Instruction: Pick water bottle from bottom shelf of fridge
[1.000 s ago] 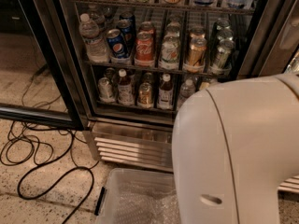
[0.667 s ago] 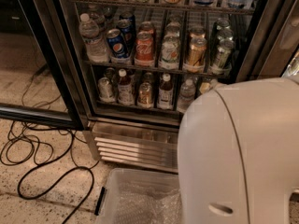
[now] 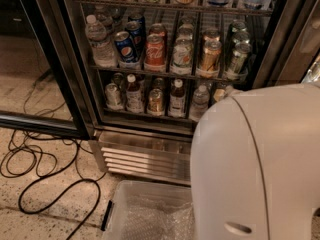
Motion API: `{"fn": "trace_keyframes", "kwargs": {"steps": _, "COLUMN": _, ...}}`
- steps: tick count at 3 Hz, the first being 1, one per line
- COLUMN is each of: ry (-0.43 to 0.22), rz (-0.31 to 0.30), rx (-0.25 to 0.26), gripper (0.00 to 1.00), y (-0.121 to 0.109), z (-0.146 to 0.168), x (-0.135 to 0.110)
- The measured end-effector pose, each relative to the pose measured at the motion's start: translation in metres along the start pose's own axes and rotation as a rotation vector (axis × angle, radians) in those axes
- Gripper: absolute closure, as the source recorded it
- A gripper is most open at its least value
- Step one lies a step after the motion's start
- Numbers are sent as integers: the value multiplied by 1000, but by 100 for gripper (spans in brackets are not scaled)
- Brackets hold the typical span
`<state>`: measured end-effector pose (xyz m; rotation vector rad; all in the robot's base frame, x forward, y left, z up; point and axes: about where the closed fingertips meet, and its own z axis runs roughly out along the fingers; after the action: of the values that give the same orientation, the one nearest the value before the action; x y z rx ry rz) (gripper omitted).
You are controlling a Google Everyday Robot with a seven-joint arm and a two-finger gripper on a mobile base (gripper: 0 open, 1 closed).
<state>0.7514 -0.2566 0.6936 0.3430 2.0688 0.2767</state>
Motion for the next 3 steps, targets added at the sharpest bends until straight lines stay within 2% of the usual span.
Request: {"fn": "trace_keyframes", "kwargs": {"steps": 3, "ry": 26, "rz": 12, "rx": 38, "gripper": 100, "y": -1, "z": -15, "x": 4}}
